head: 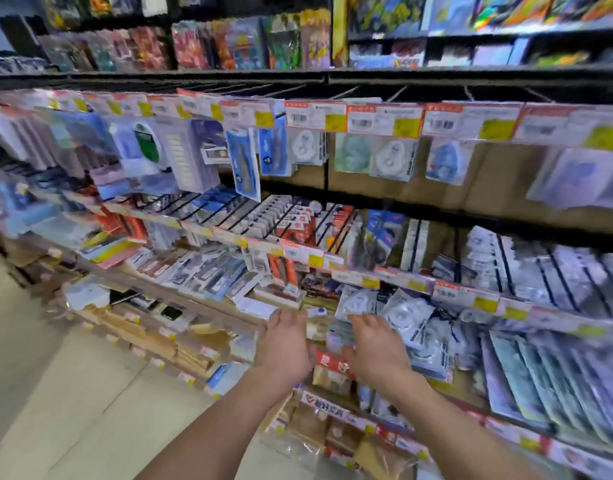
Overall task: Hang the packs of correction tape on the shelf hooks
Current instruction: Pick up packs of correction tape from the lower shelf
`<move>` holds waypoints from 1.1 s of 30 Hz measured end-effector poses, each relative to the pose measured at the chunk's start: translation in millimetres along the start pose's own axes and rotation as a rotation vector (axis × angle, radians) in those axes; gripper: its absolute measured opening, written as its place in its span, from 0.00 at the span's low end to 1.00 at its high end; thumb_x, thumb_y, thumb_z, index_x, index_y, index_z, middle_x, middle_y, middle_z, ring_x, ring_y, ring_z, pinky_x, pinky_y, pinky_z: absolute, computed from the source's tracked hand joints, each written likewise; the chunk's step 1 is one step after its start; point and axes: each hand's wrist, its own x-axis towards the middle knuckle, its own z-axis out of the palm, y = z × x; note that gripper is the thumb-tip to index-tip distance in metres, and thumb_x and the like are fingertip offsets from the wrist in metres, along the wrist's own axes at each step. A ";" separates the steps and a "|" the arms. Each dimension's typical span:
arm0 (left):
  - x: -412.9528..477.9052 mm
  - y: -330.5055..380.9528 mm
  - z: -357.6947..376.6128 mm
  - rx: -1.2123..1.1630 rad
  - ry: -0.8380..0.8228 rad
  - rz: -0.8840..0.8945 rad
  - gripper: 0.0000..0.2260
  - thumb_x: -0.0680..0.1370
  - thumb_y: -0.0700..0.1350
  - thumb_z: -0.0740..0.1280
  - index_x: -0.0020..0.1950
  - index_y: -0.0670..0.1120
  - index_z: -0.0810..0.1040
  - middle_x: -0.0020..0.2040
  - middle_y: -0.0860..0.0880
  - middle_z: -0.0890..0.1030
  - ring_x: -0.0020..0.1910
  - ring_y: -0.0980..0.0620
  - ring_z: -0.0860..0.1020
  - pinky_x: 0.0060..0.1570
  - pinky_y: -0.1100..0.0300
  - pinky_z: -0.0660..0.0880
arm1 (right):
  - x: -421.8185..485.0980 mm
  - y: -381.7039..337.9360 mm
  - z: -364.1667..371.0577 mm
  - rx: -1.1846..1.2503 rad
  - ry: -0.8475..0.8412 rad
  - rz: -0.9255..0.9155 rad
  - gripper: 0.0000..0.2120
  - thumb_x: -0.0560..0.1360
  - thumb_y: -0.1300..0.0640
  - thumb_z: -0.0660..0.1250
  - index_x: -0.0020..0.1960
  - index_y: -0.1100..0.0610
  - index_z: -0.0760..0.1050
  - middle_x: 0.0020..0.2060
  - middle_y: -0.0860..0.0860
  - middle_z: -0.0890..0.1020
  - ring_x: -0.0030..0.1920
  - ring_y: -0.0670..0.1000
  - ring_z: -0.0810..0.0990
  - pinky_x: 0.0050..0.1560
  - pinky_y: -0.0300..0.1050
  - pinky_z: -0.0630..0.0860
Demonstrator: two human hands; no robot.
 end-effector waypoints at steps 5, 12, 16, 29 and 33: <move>22.4 9.6 7.8 -0.009 -0.043 0.170 0.28 0.78 0.54 0.61 0.76 0.48 0.60 0.72 0.45 0.67 0.73 0.43 0.60 0.71 0.42 0.58 | -11.4 13.7 4.9 -0.003 0.040 0.164 0.29 0.80 0.45 0.62 0.79 0.51 0.60 0.74 0.52 0.69 0.75 0.56 0.64 0.72 0.55 0.69; 37.9 29.0 18.2 -0.067 -0.128 0.208 0.27 0.79 0.53 0.62 0.75 0.46 0.61 0.73 0.45 0.66 0.73 0.42 0.61 0.72 0.43 0.60 | -18.0 29.6 -2.9 0.011 0.083 0.245 0.25 0.82 0.48 0.61 0.77 0.52 0.64 0.71 0.52 0.72 0.73 0.56 0.67 0.70 0.52 0.71; 56.2 37.3 23.3 -0.108 -0.114 0.185 0.25 0.78 0.54 0.62 0.73 0.46 0.64 0.69 0.44 0.70 0.69 0.43 0.66 0.68 0.46 0.66 | -10.1 43.1 -10.6 0.077 0.159 0.343 0.24 0.82 0.44 0.60 0.75 0.53 0.66 0.68 0.54 0.73 0.71 0.58 0.68 0.64 0.53 0.73; 108.3 65.7 53.4 -0.223 -0.147 0.024 0.26 0.77 0.55 0.65 0.71 0.45 0.65 0.65 0.42 0.74 0.64 0.40 0.73 0.60 0.48 0.74 | 36.0 78.3 3.9 0.431 0.199 0.656 0.48 0.73 0.30 0.65 0.77 0.63 0.57 0.74 0.63 0.63 0.72 0.65 0.67 0.68 0.58 0.71; 129.1 77.2 64.3 -0.217 -0.169 -0.026 0.29 0.77 0.57 0.66 0.73 0.44 0.63 0.66 0.41 0.73 0.66 0.39 0.71 0.60 0.48 0.73 | 47.8 77.8 9.3 0.491 0.228 0.731 0.51 0.71 0.31 0.68 0.78 0.63 0.54 0.77 0.62 0.60 0.75 0.64 0.63 0.67 0.57 0.69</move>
